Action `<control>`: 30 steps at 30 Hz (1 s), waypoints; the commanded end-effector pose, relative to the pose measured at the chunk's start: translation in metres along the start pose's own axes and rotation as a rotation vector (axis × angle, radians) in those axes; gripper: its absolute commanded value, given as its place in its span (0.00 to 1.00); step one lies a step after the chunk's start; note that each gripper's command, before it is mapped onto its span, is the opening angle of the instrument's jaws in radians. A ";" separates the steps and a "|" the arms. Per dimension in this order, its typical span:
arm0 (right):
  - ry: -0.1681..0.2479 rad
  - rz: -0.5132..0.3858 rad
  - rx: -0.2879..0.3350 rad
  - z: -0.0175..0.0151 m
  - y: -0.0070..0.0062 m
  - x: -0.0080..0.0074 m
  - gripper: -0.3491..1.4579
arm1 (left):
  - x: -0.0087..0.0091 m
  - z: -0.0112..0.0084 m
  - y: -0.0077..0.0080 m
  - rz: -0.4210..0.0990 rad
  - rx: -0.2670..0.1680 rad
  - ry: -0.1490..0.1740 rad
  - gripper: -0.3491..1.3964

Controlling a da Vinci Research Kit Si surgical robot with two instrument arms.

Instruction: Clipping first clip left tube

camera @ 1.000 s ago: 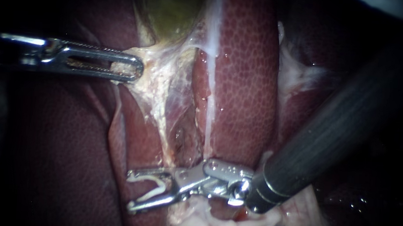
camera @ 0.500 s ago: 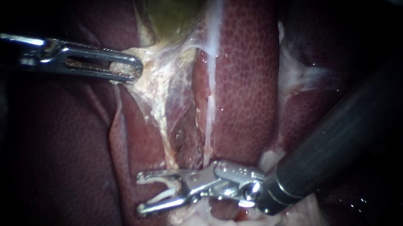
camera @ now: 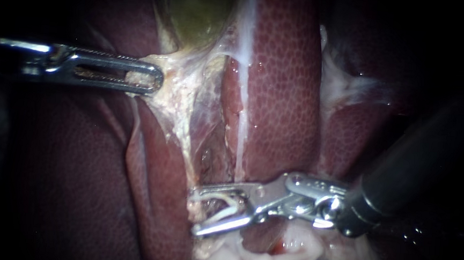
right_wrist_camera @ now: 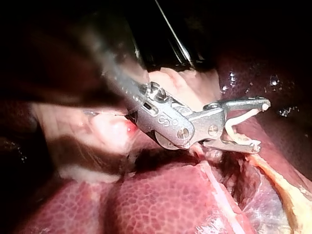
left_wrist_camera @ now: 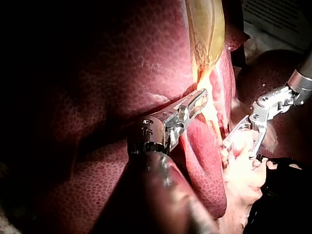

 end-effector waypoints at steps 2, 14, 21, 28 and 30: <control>0.003 -0.008 -0.008 -0.0008 0.0000 0.0004 0.52 | 0.0000 0.0000 0.0000 0.000 0.000 0.000 0.00; 0.007 -0.012 -0.029 -0.0009 0.0021 -0.0002 0.52 | 0.0000 0.0000 0.0000 0.000 0.000 0.000 0.00; 0.008 -0.015 -0.035 0.0007 0.0027 -0.0004 0.52 | 0.0000 0.0000 0.0000 0.000 0.000 0.000 0.00; 0.007 -0.019 -0.039 0.0020 0.0035 -0.0009 0.52 | 0.0000 0.0000 0.0000 0.000 0.000 0.000 0.00; 0.005 -0.021 -0.035 0.0026 0.0036 -0.0012 0.52 | 0.0000 0.0001 0.0000 0.000 0.000 0.000 0.00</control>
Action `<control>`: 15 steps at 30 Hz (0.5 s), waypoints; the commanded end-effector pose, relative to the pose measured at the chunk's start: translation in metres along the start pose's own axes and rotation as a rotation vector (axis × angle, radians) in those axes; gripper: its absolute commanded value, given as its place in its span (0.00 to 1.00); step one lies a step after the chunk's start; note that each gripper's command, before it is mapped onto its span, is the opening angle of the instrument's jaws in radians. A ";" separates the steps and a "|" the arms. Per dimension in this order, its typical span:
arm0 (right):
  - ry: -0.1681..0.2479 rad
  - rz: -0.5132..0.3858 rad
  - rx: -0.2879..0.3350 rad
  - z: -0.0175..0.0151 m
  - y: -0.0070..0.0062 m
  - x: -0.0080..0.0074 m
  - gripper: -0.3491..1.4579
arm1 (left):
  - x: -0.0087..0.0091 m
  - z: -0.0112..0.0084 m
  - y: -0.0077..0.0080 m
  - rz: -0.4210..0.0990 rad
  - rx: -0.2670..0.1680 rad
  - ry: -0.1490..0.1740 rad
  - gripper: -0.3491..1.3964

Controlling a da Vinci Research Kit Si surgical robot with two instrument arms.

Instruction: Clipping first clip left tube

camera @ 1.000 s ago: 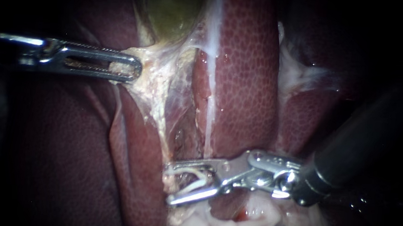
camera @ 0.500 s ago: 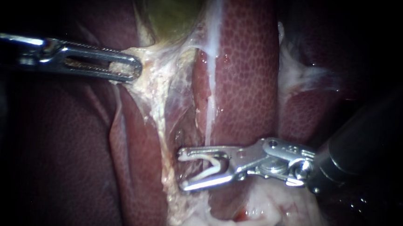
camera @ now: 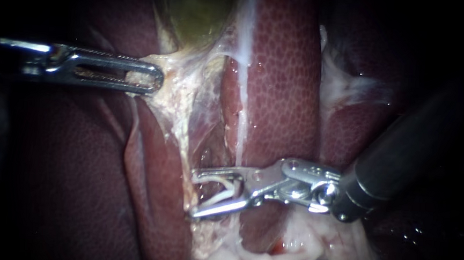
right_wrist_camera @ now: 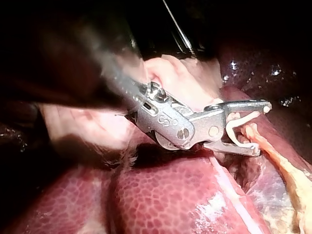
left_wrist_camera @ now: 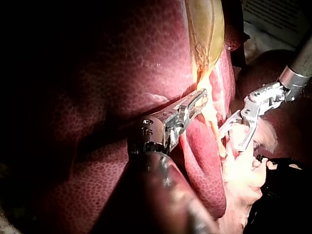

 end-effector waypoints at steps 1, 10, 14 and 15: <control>-0.002 -0.002 0.003 0.0003 0.0000 -0.0002 0.52 | 0.0000 0.0000 0.0000 0.000 0.000 0.000 0.00; -0.019 0.016 0.050 0.0029 -0.0006 -0.0023 0.52 | 0.0000 0.0000 0.0000 0.000 0.000 0.000 0.00; -0.028 0.040 0.080 0.0035 -0.0013 -0.0027 0.52 | 0.0000 0.0000 0.0000 0.000 0.000 0.000 0.00; -0.033 0.046 0.086 0.0035 -0.0015 -0.0027 0.52 | 0.0000 0.0000 0.0000 0.000 0.000 0.000 0.00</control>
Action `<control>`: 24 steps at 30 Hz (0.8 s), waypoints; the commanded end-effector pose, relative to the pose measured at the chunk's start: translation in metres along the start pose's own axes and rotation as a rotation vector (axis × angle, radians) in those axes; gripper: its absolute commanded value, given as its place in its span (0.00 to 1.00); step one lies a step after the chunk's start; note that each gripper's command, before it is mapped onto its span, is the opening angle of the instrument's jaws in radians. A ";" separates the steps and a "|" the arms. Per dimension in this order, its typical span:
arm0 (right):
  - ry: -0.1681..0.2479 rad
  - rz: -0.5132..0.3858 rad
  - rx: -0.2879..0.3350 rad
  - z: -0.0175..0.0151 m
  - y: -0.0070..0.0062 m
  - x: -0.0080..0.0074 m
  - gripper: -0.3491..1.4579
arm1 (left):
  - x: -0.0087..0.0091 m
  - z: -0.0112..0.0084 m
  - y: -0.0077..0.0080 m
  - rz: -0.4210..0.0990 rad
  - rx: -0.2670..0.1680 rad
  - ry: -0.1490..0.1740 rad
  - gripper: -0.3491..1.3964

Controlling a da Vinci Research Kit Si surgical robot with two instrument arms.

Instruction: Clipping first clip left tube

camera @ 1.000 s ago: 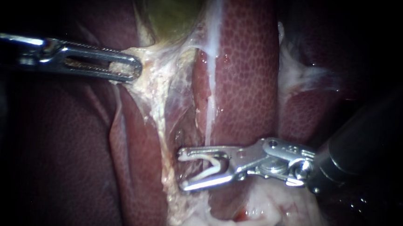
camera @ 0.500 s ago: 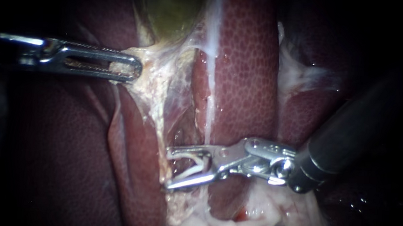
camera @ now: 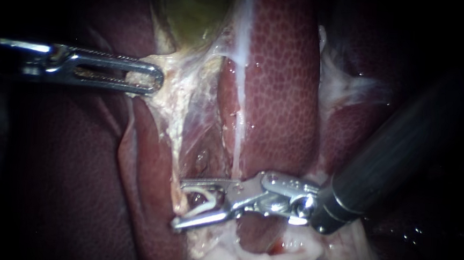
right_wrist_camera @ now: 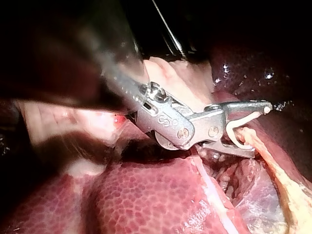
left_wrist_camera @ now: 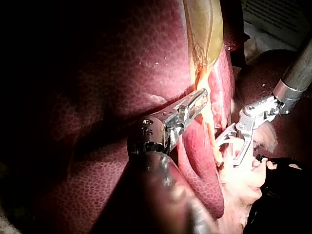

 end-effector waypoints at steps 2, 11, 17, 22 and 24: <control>0.003 0.009 0.017 0.0001 -0.0004 0.0002 0.52 | 0.0000 0.0000 0.0000 0.000 0.000 0.000 0.00; 0.032 0.054 0.077 0.0007 -0.0009 0.0005 0.52 | 0.0000 0.0000 0.0000 0.000 0.000 0.000 0.00; 0.036 0.055 0.075 0.0009 -0.0005 0.0007 0.52 | 0.0000 0.0000 0.0000 0.000 0.000 0.000 0.00; 0.056 0.055 0.075 0.0013 0.0001 0.0010 0.52 | 0.0000 0.0001 0.0000 0.000 0.000 0.000 0.00; 0.064 0.055 0.069 0.0016 0.0003 0.0011 0.52 | 0.0000 0.0001 0.0000 0.000 0.000 0.000 0.00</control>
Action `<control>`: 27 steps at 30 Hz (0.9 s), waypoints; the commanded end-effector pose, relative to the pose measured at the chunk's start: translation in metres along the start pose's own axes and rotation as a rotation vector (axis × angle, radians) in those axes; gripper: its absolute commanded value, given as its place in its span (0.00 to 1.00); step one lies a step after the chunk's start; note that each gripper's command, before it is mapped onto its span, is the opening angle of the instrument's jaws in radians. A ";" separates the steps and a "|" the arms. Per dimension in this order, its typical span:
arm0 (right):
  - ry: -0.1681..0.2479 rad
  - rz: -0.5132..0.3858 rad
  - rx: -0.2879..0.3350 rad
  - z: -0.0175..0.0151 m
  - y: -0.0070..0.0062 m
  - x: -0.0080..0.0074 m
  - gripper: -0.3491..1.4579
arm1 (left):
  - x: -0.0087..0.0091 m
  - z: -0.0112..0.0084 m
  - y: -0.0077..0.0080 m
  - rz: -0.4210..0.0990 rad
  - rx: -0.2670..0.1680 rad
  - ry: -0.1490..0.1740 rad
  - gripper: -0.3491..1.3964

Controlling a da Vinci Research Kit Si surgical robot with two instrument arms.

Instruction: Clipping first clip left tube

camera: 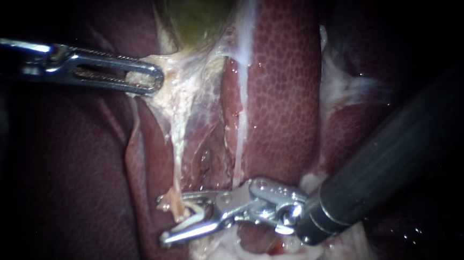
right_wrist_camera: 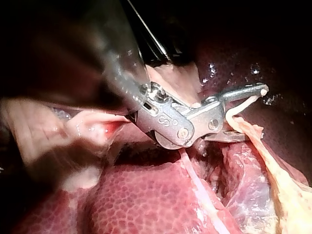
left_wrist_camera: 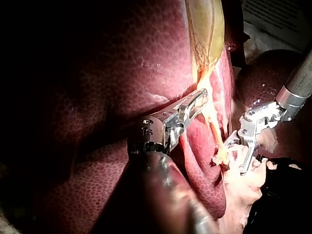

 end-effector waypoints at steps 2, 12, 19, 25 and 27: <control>0.005 -0.002 -0.003 0.0003 0.0001 0.0001 0.52 | 0.0000 0.0001 0.0000 0.000 -0.001 0.000 0.00; 0.018 -0.002 -0.012 0.0004 0.0006 0.0003 0.51 | 0.0000 0.0002 0.0000 0.000 -0.001 0.000 0.00; 0.046 0.003 -0.016 -0.0001 0.0005 0.0015 0.51 | 0.0000 0.0002 0.0000 0.000 -0.001 0.000 0.00; 0.050 0.003 -0.018 -0.0001 0.0005 0.0015 0.50 | 0.0000 0.0002 -0.0001 0.000 -0.002 -0.001 0.00; 0.050 0.003 -0.018 -0.0001 0.0005 0.0015 0.50 | 0.0000 0.0002 -0.0001 0.000 -0.002 -0.001 0.00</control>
